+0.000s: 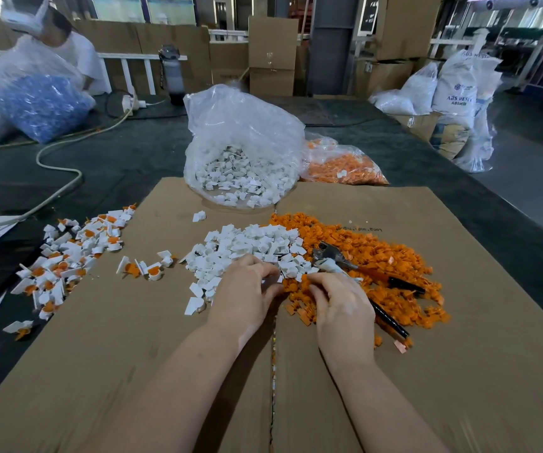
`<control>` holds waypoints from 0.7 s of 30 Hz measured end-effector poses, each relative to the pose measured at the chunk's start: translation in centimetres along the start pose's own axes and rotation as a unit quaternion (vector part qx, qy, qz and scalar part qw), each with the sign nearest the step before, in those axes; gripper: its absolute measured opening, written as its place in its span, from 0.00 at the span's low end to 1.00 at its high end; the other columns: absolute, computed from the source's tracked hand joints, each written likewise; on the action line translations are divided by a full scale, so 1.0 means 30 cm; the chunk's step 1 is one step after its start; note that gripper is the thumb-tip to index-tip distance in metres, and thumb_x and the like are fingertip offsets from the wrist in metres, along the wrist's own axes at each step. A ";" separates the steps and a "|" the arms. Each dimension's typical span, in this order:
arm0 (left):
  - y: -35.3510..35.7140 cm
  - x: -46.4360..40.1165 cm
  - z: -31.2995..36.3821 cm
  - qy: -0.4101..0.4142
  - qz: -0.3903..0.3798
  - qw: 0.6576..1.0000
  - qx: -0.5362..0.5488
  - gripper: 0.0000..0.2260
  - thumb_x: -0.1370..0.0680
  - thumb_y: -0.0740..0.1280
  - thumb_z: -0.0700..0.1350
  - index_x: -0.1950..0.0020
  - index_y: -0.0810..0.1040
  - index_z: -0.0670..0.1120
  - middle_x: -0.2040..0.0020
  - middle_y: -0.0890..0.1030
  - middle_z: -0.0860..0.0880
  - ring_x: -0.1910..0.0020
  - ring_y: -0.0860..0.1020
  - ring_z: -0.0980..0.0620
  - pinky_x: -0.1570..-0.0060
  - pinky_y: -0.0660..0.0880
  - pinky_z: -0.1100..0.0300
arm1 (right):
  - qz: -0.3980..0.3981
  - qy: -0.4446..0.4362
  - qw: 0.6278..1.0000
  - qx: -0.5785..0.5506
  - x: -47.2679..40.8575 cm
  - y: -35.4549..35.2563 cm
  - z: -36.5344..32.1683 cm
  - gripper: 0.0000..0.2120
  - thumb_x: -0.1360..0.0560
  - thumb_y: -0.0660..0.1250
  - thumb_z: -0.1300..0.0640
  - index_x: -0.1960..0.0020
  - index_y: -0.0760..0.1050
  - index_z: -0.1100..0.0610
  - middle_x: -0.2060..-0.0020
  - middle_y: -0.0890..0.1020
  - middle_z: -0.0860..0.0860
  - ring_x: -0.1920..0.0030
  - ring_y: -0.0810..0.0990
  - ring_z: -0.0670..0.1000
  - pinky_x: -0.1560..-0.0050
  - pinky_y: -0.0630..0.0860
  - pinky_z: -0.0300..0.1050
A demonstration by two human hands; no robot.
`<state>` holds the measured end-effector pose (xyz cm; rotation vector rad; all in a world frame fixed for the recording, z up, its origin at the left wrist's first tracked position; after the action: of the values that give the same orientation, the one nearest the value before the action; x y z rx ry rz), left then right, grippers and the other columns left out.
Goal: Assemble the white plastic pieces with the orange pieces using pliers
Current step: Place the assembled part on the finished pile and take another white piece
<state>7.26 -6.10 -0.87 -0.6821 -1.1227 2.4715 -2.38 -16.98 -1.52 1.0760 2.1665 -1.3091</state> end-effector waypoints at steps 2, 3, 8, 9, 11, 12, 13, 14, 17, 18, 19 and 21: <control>0.002 0.001 -0.005 0.000 0.002 1.000 0.005 0.14 0.26 0.70 0.48 0.42 0.80 0.48 0.54 0.70 0.55 0.53 0.71 0.55 0.54 0.66 0.66 | 0.000 0.001 1.000 -0.008 -0.001 -0.003 -0.002 0.06 0.31 0.72 0.69 0.55 0.81 0.61 0.61 0.83 0.53 0.58 0.82 0.53 0.55 0.79 0.53; 0.003 0.002 -0.007 -0.001 0.006 1.000 0.009 0.15 0.27 0.71 0.48 0.41 0.79 0.48 0.54 0.70 0.55 0.54 0.70 0.56 0.55 0.65 0.68 | 0.003 0.001 1.000 -0.009 -0.001 -0.005 -0.004 0.06 0.31 0.72 0.69 0.55 0.81 0.61 0.61 0.83 0.53 0.58 0.81 0.53 0.55 0.79 0.52; -0.003 0.012 -0.014 -0.027 0.055 0.995 0.078 0.11 0.27 0.72 0.45 0.46 0.81 0.47 0.60 0.69 0.60 0.63 0.71 0.62 0.59 0.65 0.70 | 0.015 -0.001 1.000 -0.008 0.002 -0.010 -0.007 0.07 0.31 0.72 0.69 0.55 0.80 0.60 0.61 0.83 0.52 0.58 0.81 0.53 0.55 0.77 0.49; -0.005 0.012 -0.017 -0.034 0.064 0.994 0.083 0.09 0.27 0.71 0.45 0.47 0.82 0.47 0.60 0.69 0.60 0.63 0.71 0.63 0.59 0.65 0.69 | 0.017 0.000 1.000 -0.008 0.002 -0.010 -0.007 0.07 0.31 0.72 0.69 0.55 0.80 0.60 0.61 0.83 0.52 0.58 0.81 0.53 0.55 0.77 0.49; -0.008 0.008 -0.020 -0.045 0.075 0.993 0.080 0.07 0.26 0.70 0.44 0.48 0.82 0.46 0.61 0.69 0.60 0.64 0.71 0.63 0.60 0.64 0.70 | 0.019 0.005 1.000 -0.010 0.003 -0.010 -0.007 0.07 0.31 0.72 0.69 0.55 0.80 0.60 0.61 0.83 0.52 0.58 0.81 0.53 0.54 0.76 0.48; -0.010 0.005 -0.019 -0.046 0.075 0.993 0.073 0.07 0.25 0.69 0.44 0.48 0.82 0.46 0.60 0.69 0.58 0.64 0.71 0.62 0.62 0.63 0.71 | 0.020 0.005 1.000 -0.010 0.003 -0.010 -0.007 0.07 0.31 0.72 0.69 0.55 0.81 0.60 0.61 0.83 0.52 0.57 0.81 0.53 0.54 0.76 0.48; -0.010 0.001 -0.017 -0.044 0.070 0.995 0.062 0.08 0.24 0.68 0.44 0.47 0.81 0.46 0.59 0.69 0.56 0.63 0.71 0.60 0.62 0.63 0.71 | 0.020 0.005 1.000 -0.009 0.002 -0.011 -0.008 0.07 0.31 0.72 0.69 0.55 0.81 0.60 0.60 0.83 0.52 0.57 0.81 0.53 0.54 0.75 0.48; -0.009 -0.003 -0.013 -0.040 0.061 0.996 0.046 0.09 0.24 0.67 0.45 0.46 0.81 0.47 0.57 0.69 0.54 0.60 0.71 0.59 0.60 0.63 0.70 | 0.020 0.004 1.000 -0.008 0.002 -0.011 -0.008 0.07 0.31 0.72 0.69 0.55 0.81 0.60 0.60 0.83 0.52 0.57 0.81 0.53 0.55 0.75 0.48; -0.002 -0.016 -0.004 -0.029 0.019 0.999 -0.005 0.12 0.23 0.67 0.48 0.41 0.79 0.49 0.53 0.69 0.51 0.50 0.73 0.51 0.53 0.69 0.62 | 0.019 0.005 1.000 -0.007 0.003 -0.013 -0.009 0.07 0.31 0.72 0.68 0.55 0.81 0.60 0.60 0.83 0.52 0.57 0.81 0.53 0.54 0.74 0.47; 0.000 -0.019 -0.001 -0.028 0.010 0.999 -0.017 0.12 0.23 0.66 0.48 0.40 0.79 0.50 0.53 0.68 0.51 0.49 0.73 0.49 0.52 0.69 0.61 | 0.019 0.007 1.000 -0.009 0.004 -0.014 -0.008 0.07 0.31 0.72 0.68 0.55 0.81 0.60 0.60 0.83 0.52 0.57 0.81 0.53 0.54 0.74 0.47; 0.001 -0.022 0.002 -0.029 0.005 0.999 -0.024 0.13 0.23 0.66 0.48 0.40 0.79 0.50 0.53 0.67 0.51 0.49 0.72 0.49 0.52 0.68 0.61 | 0.018 0.010 1.000 -0.010 0.004 -0.015 -0.008 0.07 0.30 0.72 0.68 0.55 0.81 0.60 0.60 0.83 0.52 0.57 0.81 0.53 0.53 0.74 0.46; 0.001 -0.027 0.004 -0.034 0.000 0.999 -0.027 0.13 0.24 0.67 0.48 0.40 0.78 0.49 0.54 0.67 0.51 0.49 0.72 0.49 0.53 0.67 0.62 | 0.016 0.013 1.000 -0.015 0.003 -0.015 -0.008 0.06 0.30 0.72 0.68 0.55 0.81 0.60 0.60 0.83 0.52 0.57 0.81 0.53 0.53 0.74 0.47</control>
<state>7.87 -6.60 -0.59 -0.6185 -1.2186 2.4887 -2.78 -16.85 -1.20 1.1170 2.1707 -1.2508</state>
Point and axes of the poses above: each hand's wrist, its own x-axis away from the middle knuckle, its own y-axis out of the palm, z = x × y, the point moved 3 cm from there along -x, towards the middle knuckle
